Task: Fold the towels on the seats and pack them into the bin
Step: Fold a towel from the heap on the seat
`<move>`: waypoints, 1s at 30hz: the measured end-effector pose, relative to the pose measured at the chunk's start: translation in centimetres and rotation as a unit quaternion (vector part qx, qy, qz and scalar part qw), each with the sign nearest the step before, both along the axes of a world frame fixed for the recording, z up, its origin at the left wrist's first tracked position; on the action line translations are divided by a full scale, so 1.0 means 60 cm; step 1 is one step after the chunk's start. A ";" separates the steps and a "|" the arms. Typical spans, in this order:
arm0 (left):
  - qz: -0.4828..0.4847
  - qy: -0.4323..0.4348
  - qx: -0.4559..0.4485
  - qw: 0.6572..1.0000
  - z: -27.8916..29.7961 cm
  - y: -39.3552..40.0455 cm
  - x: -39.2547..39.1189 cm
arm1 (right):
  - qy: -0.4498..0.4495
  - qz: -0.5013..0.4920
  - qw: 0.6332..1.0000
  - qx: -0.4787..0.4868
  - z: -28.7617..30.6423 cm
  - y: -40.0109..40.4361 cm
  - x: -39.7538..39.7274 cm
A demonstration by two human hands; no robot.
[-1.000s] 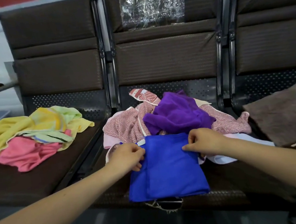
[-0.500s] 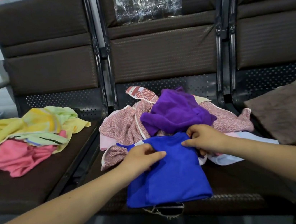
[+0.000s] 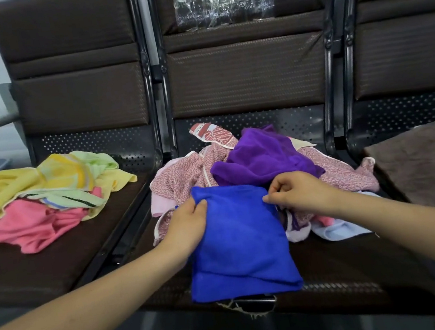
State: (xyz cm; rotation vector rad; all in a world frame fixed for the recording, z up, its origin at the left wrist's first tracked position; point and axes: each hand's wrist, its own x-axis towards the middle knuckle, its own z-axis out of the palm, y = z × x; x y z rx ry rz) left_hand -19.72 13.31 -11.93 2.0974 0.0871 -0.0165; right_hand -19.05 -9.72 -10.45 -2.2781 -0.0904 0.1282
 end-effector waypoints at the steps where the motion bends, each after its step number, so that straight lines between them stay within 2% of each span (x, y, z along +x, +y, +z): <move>1: 0.005 0.015 0.025 1.000 -0.005 0.010 0.000 | 0.018 0.007 1.000 0.004 0.002 0.003 -0.006; 4: 0.012 0.084 0.096 0.992 -0.033 0.036 0.000 | 0.096 0.043 0.993 -0.058 -0.006 0.013 -0.018; 7: 0.005 0.123 0.072 0.990 -0.035 0.044 -0.006 | 0.146 0.061 0.975 -0.157 -0.011 0.017 -0.018; 9: -0.008 0.159 0.049 0.986 -0.024 0.047 -0.011 | 0.164 0.051 0.973 -0.154 -0.009 0.017 -0.013; 13: -0.061 0.239 0.070 0.967 -0.001 0.060 -0.027 | 0.194 0.051 0.973 -0.115 -0.006 0.017 -0.008; 17: -0.081 0.333 0.010 0.939 0.019 0.066 -0.041 | 0.198 0.050 0.975 -0.092 -0.015 0.016 -0.003; 20: -0.127 0.379 0.042 0.916 0.032 0.069 -0.048 | 0.195 0.045 0.975 -0.095 -0.022 0.016 -0.001; 22: -0.135 0.373 0.091 0.913 0.033 0.072 -0.048 | 0.188 0.044 0.976 -0.097 -0.025 0.015 -0.001; 25: -0.123 0.256 0.197 0.938 0.022 0.076 -0.049 | 0.128 0.044 0.989 -0.066 -0.029 0.017 -0.003; 27: -0.085 0.179 0.134 0.971 0.012 0.073 -0.053 | 0.077 0.043 0.996 -0.033 -0.032 0.025 -0.006; 30: -0.026 0.177 -0.029 0.983 0.010 0.061 -0.060 | 0.107 0.012 0.994 0.035 -0.036 0.042 -0.008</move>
